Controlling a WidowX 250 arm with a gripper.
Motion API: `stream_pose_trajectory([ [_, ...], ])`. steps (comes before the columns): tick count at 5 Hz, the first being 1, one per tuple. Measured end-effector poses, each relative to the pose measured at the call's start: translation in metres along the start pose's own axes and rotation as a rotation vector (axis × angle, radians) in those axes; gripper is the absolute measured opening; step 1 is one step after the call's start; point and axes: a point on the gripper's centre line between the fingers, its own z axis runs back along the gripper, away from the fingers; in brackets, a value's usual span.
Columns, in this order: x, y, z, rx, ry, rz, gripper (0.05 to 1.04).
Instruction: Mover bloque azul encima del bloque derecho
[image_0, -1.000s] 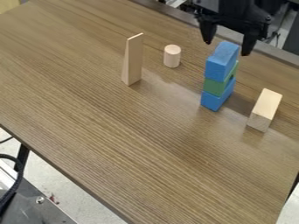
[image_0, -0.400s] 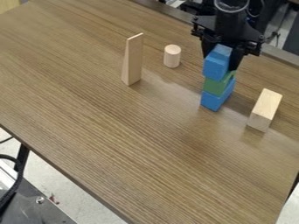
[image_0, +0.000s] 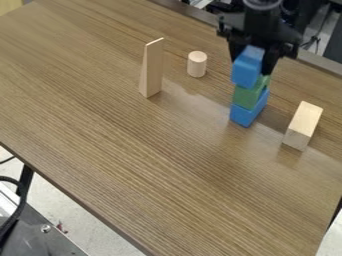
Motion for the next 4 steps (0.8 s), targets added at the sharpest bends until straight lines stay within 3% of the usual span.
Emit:
stream_pose_trajectory([
  [1, -0.003, -0.015, 0.021, -0.020, -0.044, -0.016, 0.583],
  [2, -0.012, -0.033, 0.024, -0.008, -0.037, -0.047, 0.583],
  [4, -0.029, -0.057, -0.011, 0.031, 0.045, -0.034, 0.583],
])
